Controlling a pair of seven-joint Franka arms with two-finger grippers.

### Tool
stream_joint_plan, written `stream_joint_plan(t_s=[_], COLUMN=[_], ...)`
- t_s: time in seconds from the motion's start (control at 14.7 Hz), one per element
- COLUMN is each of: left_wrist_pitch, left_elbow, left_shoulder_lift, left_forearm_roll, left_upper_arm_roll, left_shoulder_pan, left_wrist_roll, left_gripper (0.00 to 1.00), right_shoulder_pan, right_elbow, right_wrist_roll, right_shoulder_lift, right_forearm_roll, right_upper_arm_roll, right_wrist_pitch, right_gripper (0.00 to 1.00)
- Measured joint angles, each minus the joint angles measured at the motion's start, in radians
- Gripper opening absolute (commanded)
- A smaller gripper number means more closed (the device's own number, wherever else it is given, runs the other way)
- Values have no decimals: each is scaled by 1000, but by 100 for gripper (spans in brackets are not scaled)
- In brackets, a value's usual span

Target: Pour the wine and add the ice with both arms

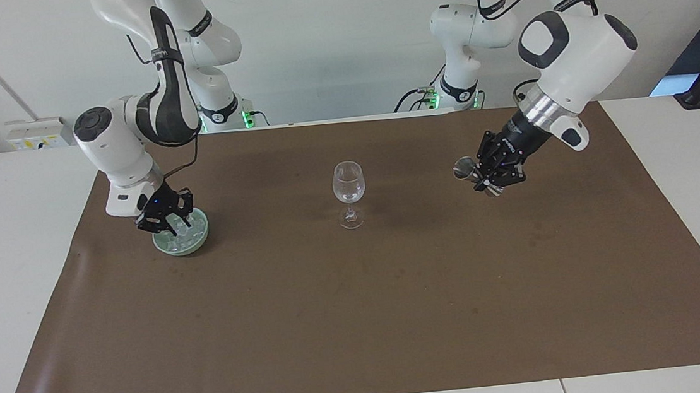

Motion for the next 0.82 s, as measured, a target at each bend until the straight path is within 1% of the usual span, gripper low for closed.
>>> stream_joint_plan(t_s=[0.2,0.34,0.48,0.61,0.75,0.82], left_wrist_pitch=[-63,-116,-162,-226,-290,-300], left_elbow=[-74,-98,-100,-95,-67,-52], left_shoulder_lift=[13,50,93,148,219,253], left_forearm_roll=[-166,-258,-340,-414,-468,-490], left_upper_arm_roll=[0,0,-1,-2,-2,-3], left_shoulder_pan=[144,243,302,342,373,387], left_wrist_roll=[224,335,395,459,544,570], left_gripper=[0,0,0,0,0,0], right_shoulder_pan=[0,0,1,2,4,5], right_elbow=[12,27,70,136,216,262], right_wrist_roll=[0,0,16,84,210,293], right_shoulder_lift=[-3,-9,-20,-35,-50,-55], right_forearm_roll=[0,0,3,4,5,5], right_upper_arm_roll=[0,0,7,41,104,146], right_wrist_pitch=[-20,-45,-112,-205,-302,-346], right_gripper=[6,5,5,5,5,5])
